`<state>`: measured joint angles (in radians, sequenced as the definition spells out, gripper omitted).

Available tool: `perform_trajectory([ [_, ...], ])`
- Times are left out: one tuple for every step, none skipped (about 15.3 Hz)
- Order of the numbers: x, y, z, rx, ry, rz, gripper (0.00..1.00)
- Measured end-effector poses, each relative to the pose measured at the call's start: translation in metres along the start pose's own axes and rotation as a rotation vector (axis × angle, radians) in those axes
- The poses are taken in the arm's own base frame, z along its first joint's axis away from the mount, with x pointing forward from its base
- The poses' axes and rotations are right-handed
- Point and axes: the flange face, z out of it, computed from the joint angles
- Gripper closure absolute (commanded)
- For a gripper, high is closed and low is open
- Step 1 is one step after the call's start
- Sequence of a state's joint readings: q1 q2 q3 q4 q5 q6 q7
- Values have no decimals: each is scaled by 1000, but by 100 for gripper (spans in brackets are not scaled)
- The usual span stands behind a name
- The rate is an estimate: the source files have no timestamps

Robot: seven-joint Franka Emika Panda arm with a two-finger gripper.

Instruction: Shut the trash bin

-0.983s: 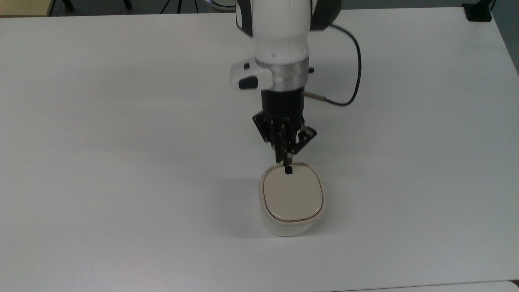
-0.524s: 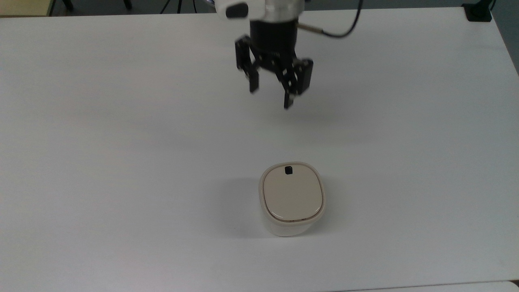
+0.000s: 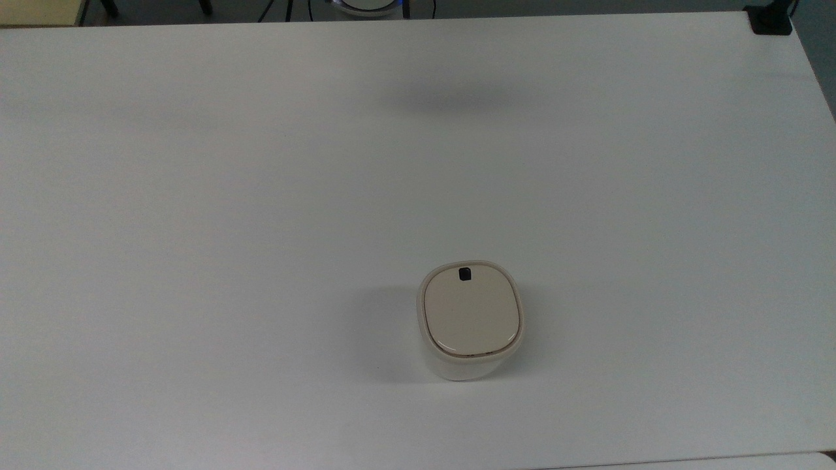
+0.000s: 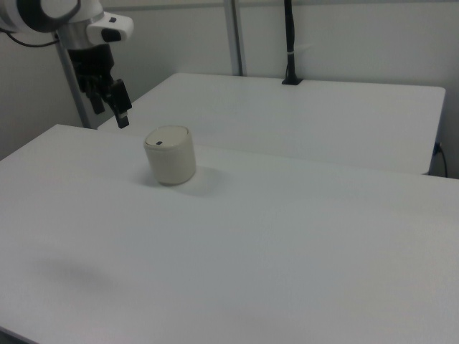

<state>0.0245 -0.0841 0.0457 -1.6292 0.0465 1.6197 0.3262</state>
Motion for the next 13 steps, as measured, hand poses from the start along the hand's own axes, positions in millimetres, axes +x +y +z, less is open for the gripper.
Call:
perform_trajectory([
  [-8, 13, -9, 5, -5, -54, 0],
  [-14, 24, -15, 7, -3, -103, 0],
  [-17, 32, -18, 8, 0, -146, 0],
  [-18, 37, -18, 7, -1, -181, 0],
  [-17, 40, -14, 5, -9, -211, 0],
  [-14, 40, -8, 5, -12, -231, 0],
  [-7, 39, -2, 7, -5, -244, 0],
  [0, 38, 5, 8, 1, -248, 0],
  [8, 37, 11, 9, 3, -250, 0],
  [14, 36, 18, 10, 0, -250, 0],
  [19, 35, 23, 10, -6, -250, 0],
  [22, 34, 26, 10, -9, -250, 0],
  [24, 33, 27, 10, -10, -251, 0],
])
